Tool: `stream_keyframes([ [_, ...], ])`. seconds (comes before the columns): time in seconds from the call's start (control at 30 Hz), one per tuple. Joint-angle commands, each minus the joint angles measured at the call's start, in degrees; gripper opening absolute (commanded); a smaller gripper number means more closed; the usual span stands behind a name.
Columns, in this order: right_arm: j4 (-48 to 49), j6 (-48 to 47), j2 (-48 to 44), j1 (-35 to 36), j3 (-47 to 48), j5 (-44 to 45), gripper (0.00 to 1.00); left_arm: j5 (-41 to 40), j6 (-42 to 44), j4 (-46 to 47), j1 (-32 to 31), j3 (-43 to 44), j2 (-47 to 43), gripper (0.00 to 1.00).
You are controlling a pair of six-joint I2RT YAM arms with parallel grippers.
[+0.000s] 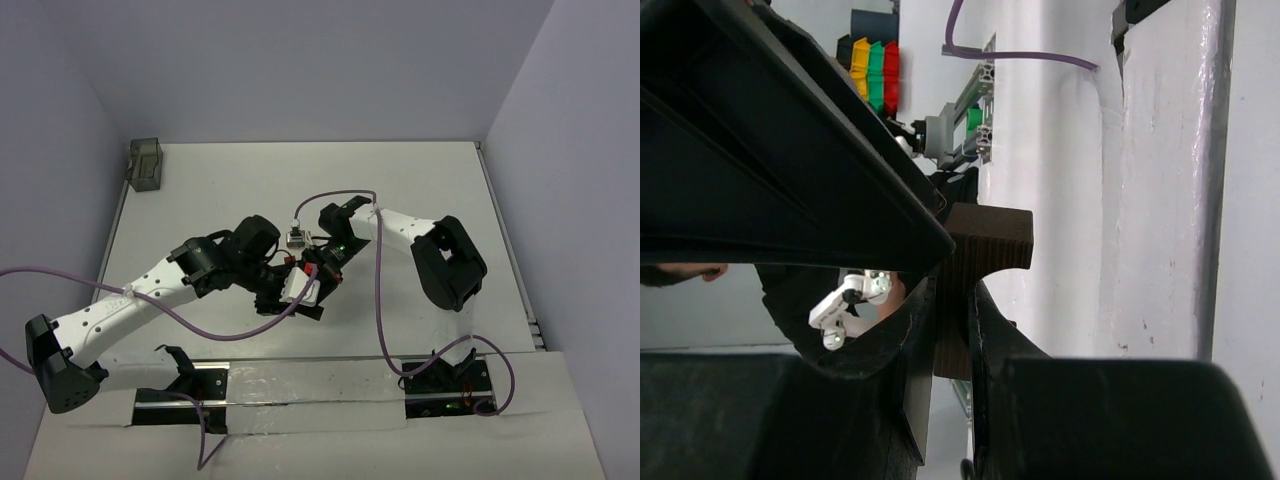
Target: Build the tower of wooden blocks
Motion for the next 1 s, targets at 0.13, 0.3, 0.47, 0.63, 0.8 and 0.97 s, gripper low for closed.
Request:
stream_keyframes([
  [0.13, 2.62, 3.88, -1.15, 0.00, 0.09, -8.56, 0.00, -3.01, -0.12, 1.73, -1.98, 2.17, 0.47, 0.58],
  [0.3, 3.14, 4.66, -1.41, 0.00, -0.08, -8.65, 0.00, -5.36, 1.11, 1.87, -2.64, 1.89, 0.54, 0.56],
  [0.47, 3.23, 5.06, -1.63, -0.02, -0.10, -8.81, 0.00, -5.87, 1.35, 2.07, -3.04, 1.38, 0.47, 0.56],
  [0.63, 4.64, 6.64, -2.07, 0.00, -0.84, -8.87, 0.00, -6.21, 1.46, 2.71, -3.49, 0.83, 0.58, 0.55],
  [0.8, 4.95, 7.02, -2.34, -0.01, -1.10, -8.91, 0.00, -6.59, 1.21, 3.47, -4.17, 0.40, 0.81, 0.55],
  [0.97, 4.86, 6.69, -2.76, 0.00, -1.18, -8.91, 0.00, -6.75, 1.71, 3.97, -4.58, -0.51, 0.81, 0.55],
])
